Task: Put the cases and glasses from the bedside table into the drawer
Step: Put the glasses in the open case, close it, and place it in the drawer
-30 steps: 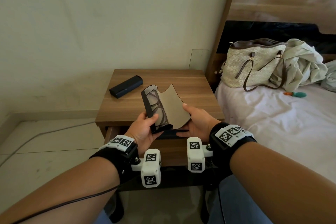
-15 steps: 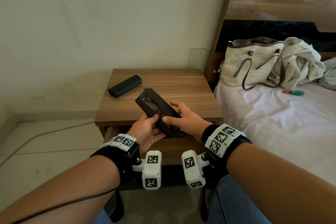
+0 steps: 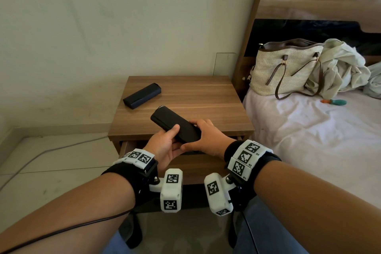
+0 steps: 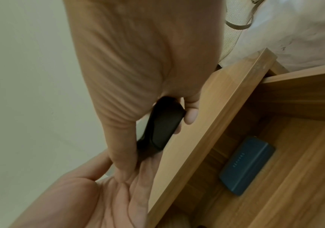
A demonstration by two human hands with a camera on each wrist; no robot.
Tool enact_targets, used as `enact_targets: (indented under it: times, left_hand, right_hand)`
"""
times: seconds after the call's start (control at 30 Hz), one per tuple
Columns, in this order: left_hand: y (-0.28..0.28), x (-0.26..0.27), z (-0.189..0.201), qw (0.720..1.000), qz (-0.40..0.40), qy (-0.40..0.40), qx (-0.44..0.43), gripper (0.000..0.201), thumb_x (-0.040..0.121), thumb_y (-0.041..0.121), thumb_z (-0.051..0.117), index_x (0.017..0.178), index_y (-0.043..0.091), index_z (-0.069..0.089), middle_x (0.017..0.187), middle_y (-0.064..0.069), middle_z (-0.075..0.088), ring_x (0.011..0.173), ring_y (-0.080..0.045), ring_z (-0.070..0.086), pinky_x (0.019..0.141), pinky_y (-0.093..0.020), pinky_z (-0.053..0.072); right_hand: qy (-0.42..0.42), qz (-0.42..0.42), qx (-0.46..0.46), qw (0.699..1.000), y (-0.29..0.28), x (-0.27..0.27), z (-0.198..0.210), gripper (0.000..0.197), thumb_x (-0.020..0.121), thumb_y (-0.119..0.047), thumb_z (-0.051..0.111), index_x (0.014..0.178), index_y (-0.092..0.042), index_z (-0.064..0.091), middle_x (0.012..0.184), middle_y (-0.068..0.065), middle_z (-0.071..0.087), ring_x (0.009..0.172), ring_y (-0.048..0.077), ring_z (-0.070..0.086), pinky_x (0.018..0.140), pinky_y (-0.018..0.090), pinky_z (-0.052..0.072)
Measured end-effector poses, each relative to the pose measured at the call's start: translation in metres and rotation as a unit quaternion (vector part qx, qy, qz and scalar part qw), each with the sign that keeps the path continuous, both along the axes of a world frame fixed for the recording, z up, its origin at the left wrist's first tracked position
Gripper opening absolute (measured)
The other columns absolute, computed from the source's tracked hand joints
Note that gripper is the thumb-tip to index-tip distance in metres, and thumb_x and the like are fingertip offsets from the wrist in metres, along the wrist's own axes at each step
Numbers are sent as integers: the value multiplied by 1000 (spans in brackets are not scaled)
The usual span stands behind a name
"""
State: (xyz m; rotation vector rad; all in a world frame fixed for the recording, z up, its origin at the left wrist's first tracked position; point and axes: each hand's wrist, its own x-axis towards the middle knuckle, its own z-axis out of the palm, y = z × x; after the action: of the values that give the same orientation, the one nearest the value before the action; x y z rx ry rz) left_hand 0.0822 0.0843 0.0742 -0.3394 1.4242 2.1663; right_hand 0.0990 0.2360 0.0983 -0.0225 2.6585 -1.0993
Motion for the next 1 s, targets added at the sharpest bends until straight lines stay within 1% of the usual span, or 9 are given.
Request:
enact_targets:
  times: [0.1,0.2,0.3,0.47,0.6,0.7,0.8,0.93,1.0]
  left_hand:
    - [-1,1,-1,1000,6,6,-8,36,100,26,47,132,10,48,115,-19,68,91,-26,70,54,-27,57]
    - [-1,-1,-3,1000,4,7,-16,37,100,26,47,133,10,48,117,-19,68,93,-26,70,55,-28,58]
    - [-3,-3,-5,999,27,1,-35,36,98,27,50,130,12,50,118,-14,67,98,-25,68,64,-31,57]
    - [-21,-15,-9,989,108,-16,-98,22,94,31,58,111,18,55,107,-6,63,99,-24,64,68,-33,54]
    - [-36,-20,-15,982,95,-11,-164,9,93,27,59,98,20,57,104,-5,63,93,-22,65,66,-31,52]
    - [-38,-18,-20,980,77,-12,-186,12,93,23,59,105,19,56,102,-6,63,92,-23,67,67,-31,52]
    - [-37,-18,-26,979,65,-18,-194,17,95,20,57,111,19,54,102,-7,62,89,-24,67,65,-32,51]
    - [-33,-20,-35,976,56,-30,-210,20,96,16,55,115,18,49,100,-8,60,82,-23,66,66,-32,52]
    - [-31,-21,-39,973,46,-41,-224,21,96,16,54,116,19,48,100,-8,59,82,-23,66,67,-32,52]
  right_hand:
    - [-18,3,-16,1000,2,1,-1,89,71,-39,79,143,-20,31,134,4,44,109,12,46,91,24,44]
    - [-54,-3,-28,998,3,3,-2,83,71,-39,79,139,-17,36,122,2,56,103,13,56,84,22,49]
    - [-80,-9,-29,996,6,2,-3,80,70,-37,80,137,-18,39,118,1,59,101,16,61,88,30,54]
    - [-124,-6,-33,992,15,5,-2,78,72,-26,80,138,-22,38,119,3,58,101,19,62,91,33,55]
    - [-161,-16,-37,986,21,5,-4,76,73,-21,79,137,-26,39,118,3,56,104,25,61,87,37,55]
    - [-184,-62,-62,979,23,0,-11,78,70,-14,81,136,-26,42,121,5,54,106,29,61,94,44,55]
    - [-197,-150,-130,960,24,-6,-21,80,67,-7,82,136,-15,44,125,9,52,108,32,61,94,46,55]
    - [-188,-257,-182,930,25,-10,-33,46,81,-9,71,123,-4,52,125,21,57,111,36,60,97,48,52]
    - [-201,-284,-212,913,26,-11,-39,34,86,-14,66,116,-3,57,123,19,59,111,33,60,97,45,52]
